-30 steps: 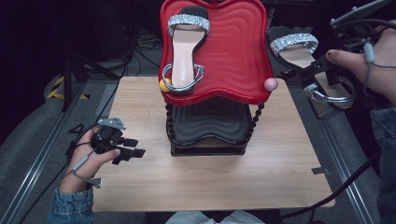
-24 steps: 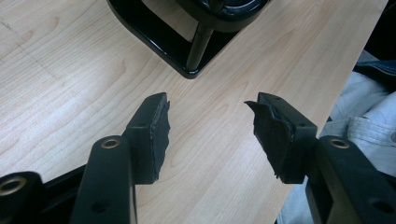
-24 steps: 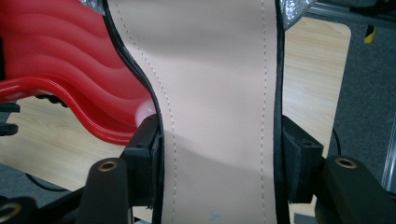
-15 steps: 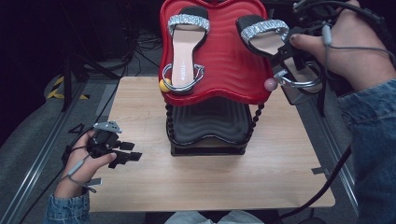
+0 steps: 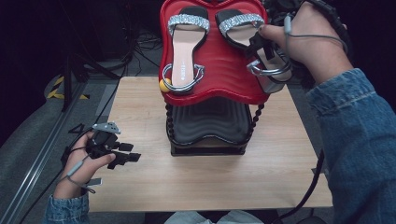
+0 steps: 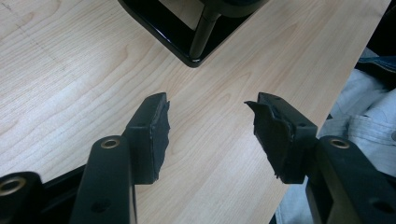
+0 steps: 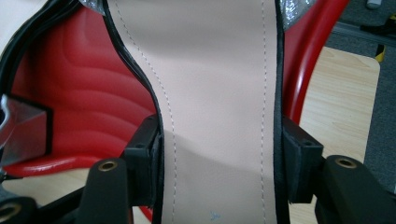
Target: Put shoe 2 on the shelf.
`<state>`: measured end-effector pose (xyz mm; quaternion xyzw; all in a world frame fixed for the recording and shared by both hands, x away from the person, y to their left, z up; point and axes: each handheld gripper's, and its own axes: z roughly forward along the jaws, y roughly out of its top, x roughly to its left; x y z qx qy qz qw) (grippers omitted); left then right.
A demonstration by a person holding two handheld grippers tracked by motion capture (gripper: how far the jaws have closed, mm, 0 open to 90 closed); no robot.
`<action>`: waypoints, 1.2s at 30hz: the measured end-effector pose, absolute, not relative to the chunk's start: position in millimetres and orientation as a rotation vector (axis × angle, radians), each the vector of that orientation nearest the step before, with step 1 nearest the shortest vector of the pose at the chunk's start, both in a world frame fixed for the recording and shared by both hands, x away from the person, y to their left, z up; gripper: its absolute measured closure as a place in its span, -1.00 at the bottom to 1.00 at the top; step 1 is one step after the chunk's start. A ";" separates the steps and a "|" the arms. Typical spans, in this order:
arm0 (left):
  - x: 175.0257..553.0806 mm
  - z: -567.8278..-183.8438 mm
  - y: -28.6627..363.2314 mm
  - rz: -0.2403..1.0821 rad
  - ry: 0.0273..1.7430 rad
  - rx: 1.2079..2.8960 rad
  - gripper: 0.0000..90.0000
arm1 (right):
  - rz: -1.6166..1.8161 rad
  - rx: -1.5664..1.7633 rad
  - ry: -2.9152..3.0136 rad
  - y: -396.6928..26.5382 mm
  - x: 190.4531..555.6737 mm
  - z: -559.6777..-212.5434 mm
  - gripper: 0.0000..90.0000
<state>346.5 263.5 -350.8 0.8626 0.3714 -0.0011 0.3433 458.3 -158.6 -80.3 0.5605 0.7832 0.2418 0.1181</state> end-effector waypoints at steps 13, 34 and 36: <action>349.9 -352.4 264.3 -0.017 0.963 2.237 0.02 | 0.702 1.675 2.260 -144.0 471.7 -83.9 -0.05; 350.0 -353.7 265.0 -0.026 0.966 2.237 0.02 | 0.681 1.698 2.254 -132.2 481.9 -96.2 -0.04; 350.8 -354.3 264.4 -0.021 0.959 2.240 0.02 | 0.682 1.695 2.253 -132.1 483.3 -98.4 -0.05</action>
